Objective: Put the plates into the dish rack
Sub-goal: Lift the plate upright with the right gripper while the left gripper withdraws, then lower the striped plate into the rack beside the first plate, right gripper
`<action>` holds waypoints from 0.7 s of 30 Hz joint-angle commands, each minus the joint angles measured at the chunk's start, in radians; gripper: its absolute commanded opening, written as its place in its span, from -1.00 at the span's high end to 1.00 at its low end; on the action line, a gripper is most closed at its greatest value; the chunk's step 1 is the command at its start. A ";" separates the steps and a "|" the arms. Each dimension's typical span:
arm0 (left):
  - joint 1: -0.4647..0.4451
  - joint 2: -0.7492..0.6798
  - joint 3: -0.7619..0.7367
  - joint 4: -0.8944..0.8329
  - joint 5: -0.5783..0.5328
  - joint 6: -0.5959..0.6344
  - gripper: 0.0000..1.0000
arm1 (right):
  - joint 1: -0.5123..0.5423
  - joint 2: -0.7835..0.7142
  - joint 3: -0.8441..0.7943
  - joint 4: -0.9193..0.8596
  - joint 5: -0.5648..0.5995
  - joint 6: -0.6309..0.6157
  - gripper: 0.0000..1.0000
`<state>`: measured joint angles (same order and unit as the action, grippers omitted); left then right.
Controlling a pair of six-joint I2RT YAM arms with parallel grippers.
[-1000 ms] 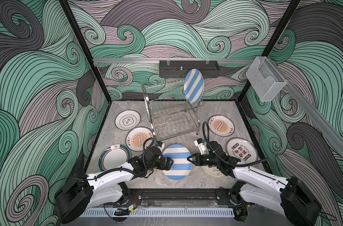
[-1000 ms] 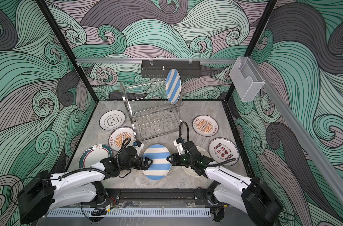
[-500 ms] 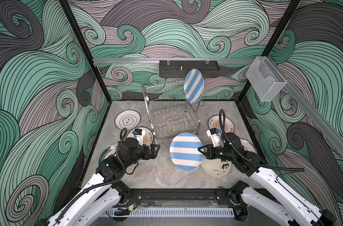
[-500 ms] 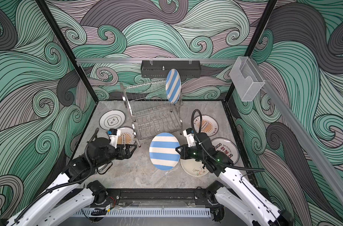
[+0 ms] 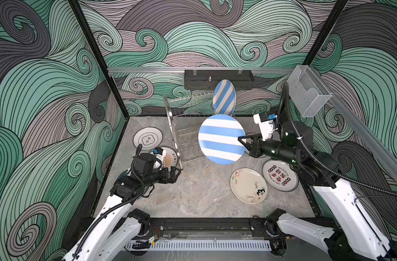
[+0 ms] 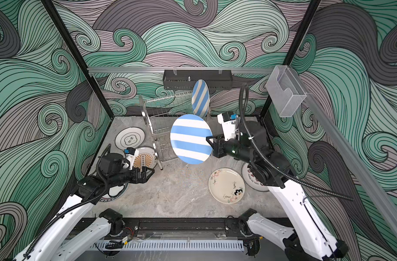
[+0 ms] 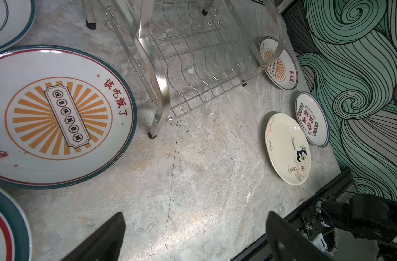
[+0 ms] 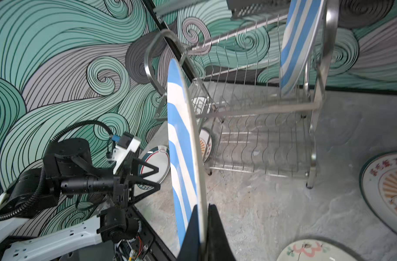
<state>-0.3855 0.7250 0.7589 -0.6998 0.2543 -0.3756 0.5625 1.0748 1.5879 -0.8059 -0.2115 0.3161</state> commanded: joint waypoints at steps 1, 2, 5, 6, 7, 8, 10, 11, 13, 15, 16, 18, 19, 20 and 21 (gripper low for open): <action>0.023 0.001 -0.001 -0.014 0.017 0.024 -0.97 | -0.003 0.075 0.128 0.000 0.119 -0.054 1.00; 0.029 0.001 0.000 -0.017 0.017 0.025 -0.97 | -0.003 0.098 0.163 0.003 0.154 -0.064 1.00; 0.039 -0.002 -0.004 -0.013 0.015 0.025 -0.97 | -0.002 0.167 0.258 0.034 0.249 -0.098 1.00; 0.046 -0.003 -0.004 -0.012 0.017 0.026 -0.97 | 0.001 0.187 0.285 0.049 0.288 -0.110 1.00; 0.049 -0.001 -0.005 -0.012 0.017 0.025 -0.97 | 0.003 0.207 0.311 0.055 0.319 -0.122 1.00; 0.049 -0.001 -0.006 -0.013 0.017 0.024 -0.97 | 0.008 0.231 0.344 0.057 0.350 -0.139 1.00; 0.051 -0.001 -0.006 -0.013 0.017 0.024 -0.97 | 0.025 0.268 0.392 0.073 0.417 -0.166 1.00; 0.053 -0.003 -0.006 -0.012 0.016 0.024 -0.97 | 0.039 0.288 0.414 0.087 0.460 -0.187 1.00; 0.058 -0.003 -0.006 -0.011 0.017 0.024 -0.97 | 0.064 0.332 0.460 0.101 0.528 -0.230 1.00; 0.069 -0.003 -0.008 -0.010 0.024 0.025 -0.97 | 0.092 0.383 0.519 0.106 0.602 -0.277 1.00; 0.072 -0.003 -0.008 -0.010 0.026 0.024 -0.97 | 0.101 0.403 0.540 0.109 0.625 -0.295 1.00; 0.076 -0.003 -0.007 -0.010 0.026 0.024 -0.97 | 0.112 0.445 0.579 0.112 0.665 -0.317 1.00; 0.078 -0.005 -0.008 -0.008 0.029 0.024 -0.97 | 0.114 0.458 0.588 0.118 0.675 -0.325 1.00; 0.081 -0.005 -0.008 -0.008 0.029 0.024 -0.97 | 0.117 0.472 0.597 0.121 0.687 -0.331 1.00; 0.082 -0.008 -0.008 -0.009 0.030 0.024 -0.97 | 0.119 0.485 0.602 0.125 0.699 -0.336 1.00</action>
<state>-0.3138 0.7246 0.7494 -0.6991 0.2672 -0.3664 0.6769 1.5444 2.1551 -0.7471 0.3832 0.0326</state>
